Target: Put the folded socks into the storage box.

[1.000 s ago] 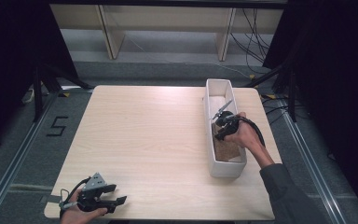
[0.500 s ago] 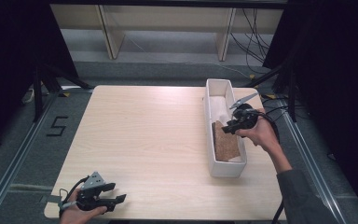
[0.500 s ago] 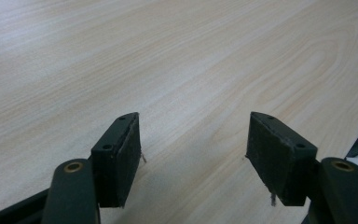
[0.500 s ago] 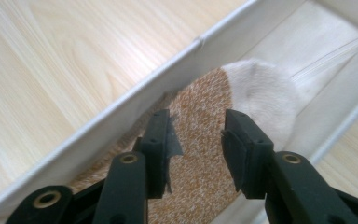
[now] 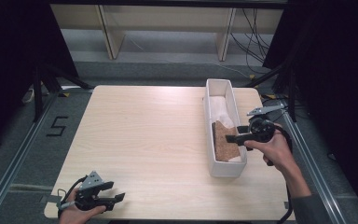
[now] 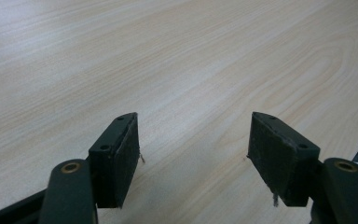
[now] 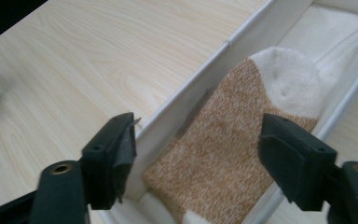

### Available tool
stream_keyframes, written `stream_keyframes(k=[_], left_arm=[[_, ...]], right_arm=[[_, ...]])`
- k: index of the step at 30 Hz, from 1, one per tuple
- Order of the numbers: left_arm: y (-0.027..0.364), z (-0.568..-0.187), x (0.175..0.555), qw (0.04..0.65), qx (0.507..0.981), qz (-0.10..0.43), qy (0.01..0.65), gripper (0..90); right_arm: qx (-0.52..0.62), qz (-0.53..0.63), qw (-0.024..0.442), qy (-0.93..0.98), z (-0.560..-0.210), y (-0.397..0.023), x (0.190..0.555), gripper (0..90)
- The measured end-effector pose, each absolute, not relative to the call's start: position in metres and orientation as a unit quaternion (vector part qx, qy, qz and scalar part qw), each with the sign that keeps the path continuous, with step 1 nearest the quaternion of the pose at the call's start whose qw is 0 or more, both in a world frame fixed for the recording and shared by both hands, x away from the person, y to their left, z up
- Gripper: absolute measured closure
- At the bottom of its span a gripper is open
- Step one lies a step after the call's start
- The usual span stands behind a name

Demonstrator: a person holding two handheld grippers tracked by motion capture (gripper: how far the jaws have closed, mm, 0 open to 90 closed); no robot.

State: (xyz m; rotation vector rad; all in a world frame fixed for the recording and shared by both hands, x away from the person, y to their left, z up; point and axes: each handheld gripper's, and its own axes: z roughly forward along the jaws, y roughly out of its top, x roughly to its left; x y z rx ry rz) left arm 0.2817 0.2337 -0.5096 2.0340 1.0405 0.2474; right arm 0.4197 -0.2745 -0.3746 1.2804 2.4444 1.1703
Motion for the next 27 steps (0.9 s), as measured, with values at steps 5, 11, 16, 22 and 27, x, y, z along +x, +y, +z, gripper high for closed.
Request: stream_keyframes(k=[5,11,16,22,27], left_arm=[[0.234,-0.509,0.281,0.410,0.807,0.104,0.413,31.2],[0.234,-0.509,0.281,0.414,0.804,0.106,0.414,29.4],[0.235,-0.509,0.282,0.408,0.808,0.107,0.411,28.5],[0.234,-0.509,0.281,0.413,0.804,0.108,0.413,28.5],[0.234,-0.509,0.281,0.410,0.806,0.110,0.413,28.5]], right_arm=[[0.428,0.391,0.065,0.813,-0.377,-0.275,0.399,21.8],[0.425,0.391,0.084,0.812,-0.385,-0.278,0.382,20.2],[0.425,0.375,0.101,0.818,-0.388,-0.282,0.369,19.7],[0.424,0.384,0.106,0.813,-0.392,-0.286,0.356,19.4],[0.426,0.382,0.098,0.814,-0.397,-0.290,0.345,18.7]])
